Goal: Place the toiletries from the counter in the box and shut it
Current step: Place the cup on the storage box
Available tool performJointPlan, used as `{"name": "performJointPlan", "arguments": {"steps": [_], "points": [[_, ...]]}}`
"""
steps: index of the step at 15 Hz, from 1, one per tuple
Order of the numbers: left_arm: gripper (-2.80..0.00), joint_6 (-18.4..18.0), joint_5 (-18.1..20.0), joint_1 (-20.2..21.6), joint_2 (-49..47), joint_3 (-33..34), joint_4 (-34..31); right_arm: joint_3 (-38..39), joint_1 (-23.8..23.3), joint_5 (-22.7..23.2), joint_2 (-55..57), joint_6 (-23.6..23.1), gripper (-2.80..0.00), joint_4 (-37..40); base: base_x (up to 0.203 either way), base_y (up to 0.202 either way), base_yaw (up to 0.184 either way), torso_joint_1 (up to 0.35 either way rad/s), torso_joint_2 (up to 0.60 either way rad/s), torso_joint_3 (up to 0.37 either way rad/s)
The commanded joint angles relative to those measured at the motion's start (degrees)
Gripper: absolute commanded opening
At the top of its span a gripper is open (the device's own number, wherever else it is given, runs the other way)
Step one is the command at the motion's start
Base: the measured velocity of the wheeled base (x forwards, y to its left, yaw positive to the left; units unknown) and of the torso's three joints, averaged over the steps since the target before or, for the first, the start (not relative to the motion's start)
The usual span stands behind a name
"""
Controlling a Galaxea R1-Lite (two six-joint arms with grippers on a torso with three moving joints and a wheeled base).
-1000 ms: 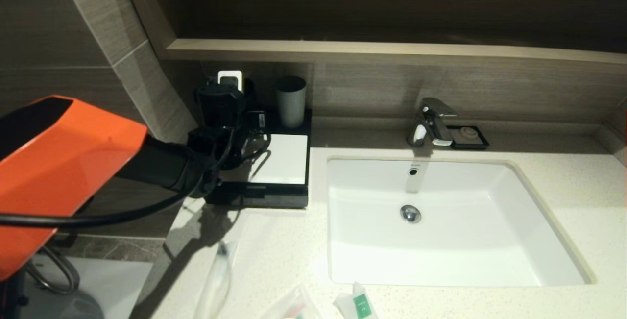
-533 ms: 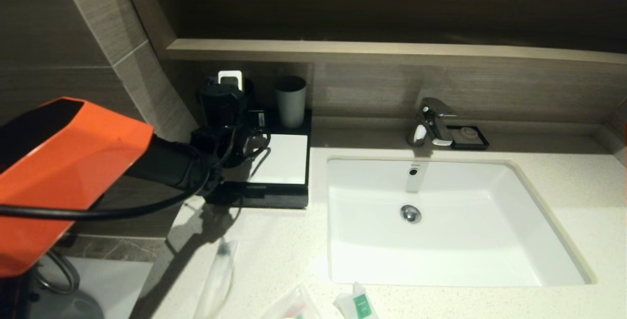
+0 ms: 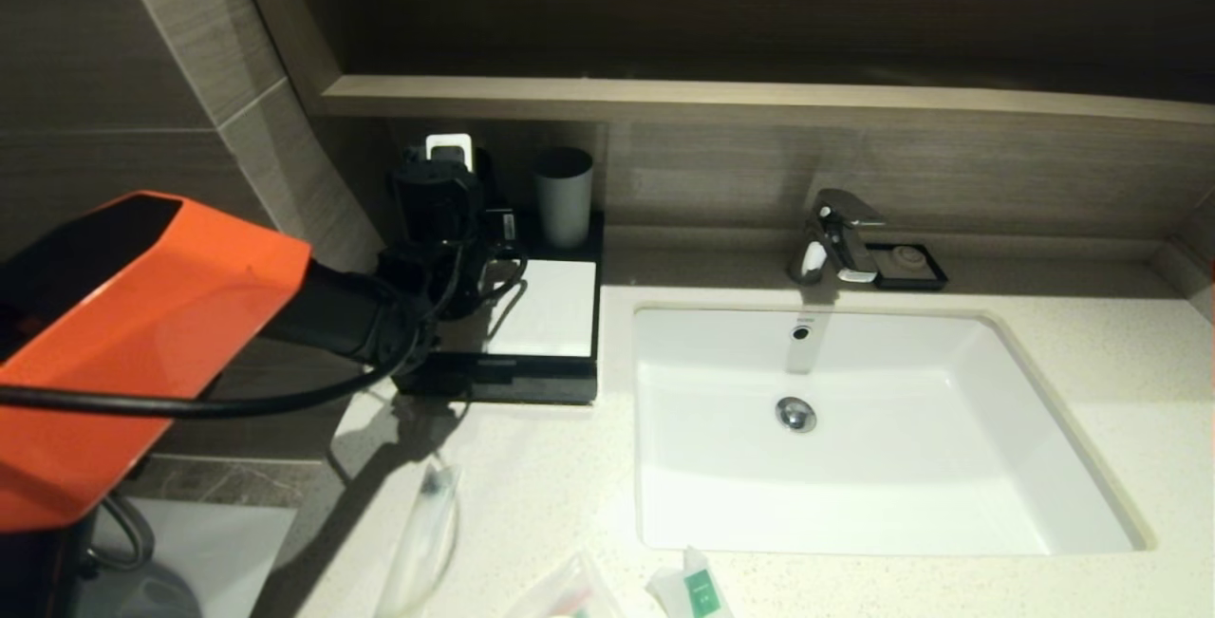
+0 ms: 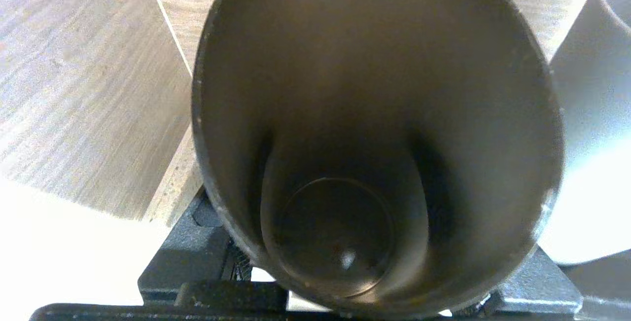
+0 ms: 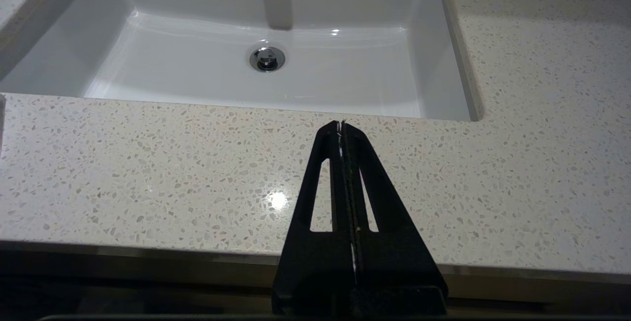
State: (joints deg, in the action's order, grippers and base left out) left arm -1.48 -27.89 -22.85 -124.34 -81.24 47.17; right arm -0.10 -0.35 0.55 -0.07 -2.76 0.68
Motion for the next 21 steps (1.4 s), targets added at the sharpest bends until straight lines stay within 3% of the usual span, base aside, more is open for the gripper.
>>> {"name": "performJointPlan", "arguments": {"steps": [1,21], "points": [[-2.80,-0.02,-0.32,-0.01,-0.82,-0.76,0.29,0.01,0.00,-0.02,-0.01,-0.05,-2.80,0.02,0.000,0.000,0.000,0.000,0.00,0.000],[-2.80,-0.02,-0.41,1.31,-3.47,-4.83,1.70,0.01,0.00,-0.02,-0.01,-0.05,-2.80,0.02,0.000,0.000,0.000,0.000,0.00,0.000]]}}
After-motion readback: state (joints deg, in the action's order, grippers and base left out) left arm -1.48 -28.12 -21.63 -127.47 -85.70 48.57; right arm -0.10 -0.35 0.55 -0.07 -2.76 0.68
